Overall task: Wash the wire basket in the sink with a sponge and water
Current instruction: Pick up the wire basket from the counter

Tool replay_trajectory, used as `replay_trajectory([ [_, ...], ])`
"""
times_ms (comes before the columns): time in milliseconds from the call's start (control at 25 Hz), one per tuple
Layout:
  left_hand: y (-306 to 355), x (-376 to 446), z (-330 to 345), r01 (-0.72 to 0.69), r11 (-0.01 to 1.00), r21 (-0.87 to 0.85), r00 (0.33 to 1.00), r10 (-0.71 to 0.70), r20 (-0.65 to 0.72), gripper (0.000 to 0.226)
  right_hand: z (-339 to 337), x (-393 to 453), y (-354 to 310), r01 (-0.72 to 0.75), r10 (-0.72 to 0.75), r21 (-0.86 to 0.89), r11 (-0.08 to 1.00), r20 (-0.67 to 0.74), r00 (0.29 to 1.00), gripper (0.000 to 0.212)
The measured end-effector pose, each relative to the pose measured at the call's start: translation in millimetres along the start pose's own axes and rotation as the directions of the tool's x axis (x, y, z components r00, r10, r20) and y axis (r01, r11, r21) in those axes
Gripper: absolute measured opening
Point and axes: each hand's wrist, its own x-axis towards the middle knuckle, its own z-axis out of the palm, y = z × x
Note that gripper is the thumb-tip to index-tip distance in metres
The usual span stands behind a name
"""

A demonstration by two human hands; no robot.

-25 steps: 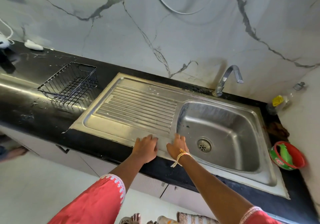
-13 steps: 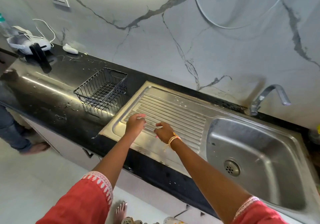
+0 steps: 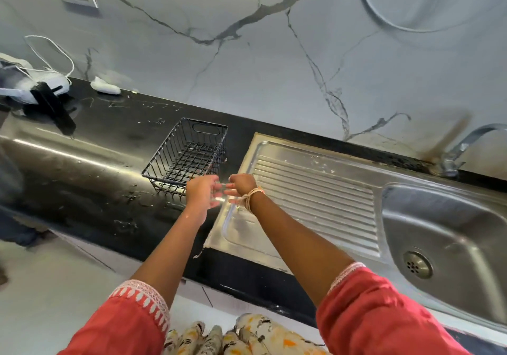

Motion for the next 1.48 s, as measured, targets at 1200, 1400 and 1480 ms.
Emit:
replay_trajectory([
  [1200, -0.9, 84.3, -17.4, 0.111, 0.933, -0.343, 0.895, -0.244, -0.373, 0.039, -27.8, 15.6, -14.4, 0.391, -0.396, -0.149, 0.908, -0.004, 0.918, 0.063],
  [1400, 15.7, 21.7, 86.8, -0.028, 0.987, -0.156, 0.974, -0.008, -0.227, 0.031, -140.2, -28.1, -0.4, 0.429, -0.448, -0.128, 0.894, -0.254, 0.857, 0.068],
  [1480, 15.6, -4.6, 129.3, -0.034, 0.986, -0.161, 0.989, 0.009, -0.151, 0.032, -187.2, -53.2, 6.6, 0.422, -0.446, -0.147, 0.895, -0.33, 0.832, 0.068],
])
